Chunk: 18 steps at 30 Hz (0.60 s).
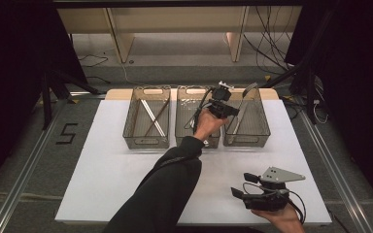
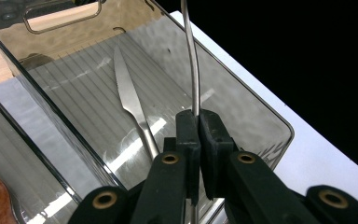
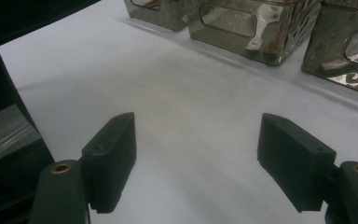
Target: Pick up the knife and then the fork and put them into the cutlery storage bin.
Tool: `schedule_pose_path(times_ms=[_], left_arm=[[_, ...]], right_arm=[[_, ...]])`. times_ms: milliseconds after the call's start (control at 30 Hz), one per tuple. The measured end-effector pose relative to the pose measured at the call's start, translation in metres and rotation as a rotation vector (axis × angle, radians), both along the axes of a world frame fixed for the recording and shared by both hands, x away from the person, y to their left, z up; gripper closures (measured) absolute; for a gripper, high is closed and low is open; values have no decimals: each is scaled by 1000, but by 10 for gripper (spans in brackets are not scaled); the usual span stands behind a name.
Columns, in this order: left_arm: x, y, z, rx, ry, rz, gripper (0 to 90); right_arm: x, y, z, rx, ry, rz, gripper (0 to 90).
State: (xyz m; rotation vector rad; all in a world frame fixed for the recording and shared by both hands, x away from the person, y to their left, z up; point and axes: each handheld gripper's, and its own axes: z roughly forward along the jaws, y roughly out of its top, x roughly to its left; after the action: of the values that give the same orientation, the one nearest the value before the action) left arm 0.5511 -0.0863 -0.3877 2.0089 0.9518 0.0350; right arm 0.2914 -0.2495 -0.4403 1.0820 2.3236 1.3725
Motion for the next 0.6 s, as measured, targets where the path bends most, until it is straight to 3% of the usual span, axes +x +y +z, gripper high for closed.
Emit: schedule_pose_path(times_ms=[600], left_arm=[[0, -5, -9, -1, 14, 22, 862]], right_arm=[[0, 0, 0, 3, -1, 1, 291]])
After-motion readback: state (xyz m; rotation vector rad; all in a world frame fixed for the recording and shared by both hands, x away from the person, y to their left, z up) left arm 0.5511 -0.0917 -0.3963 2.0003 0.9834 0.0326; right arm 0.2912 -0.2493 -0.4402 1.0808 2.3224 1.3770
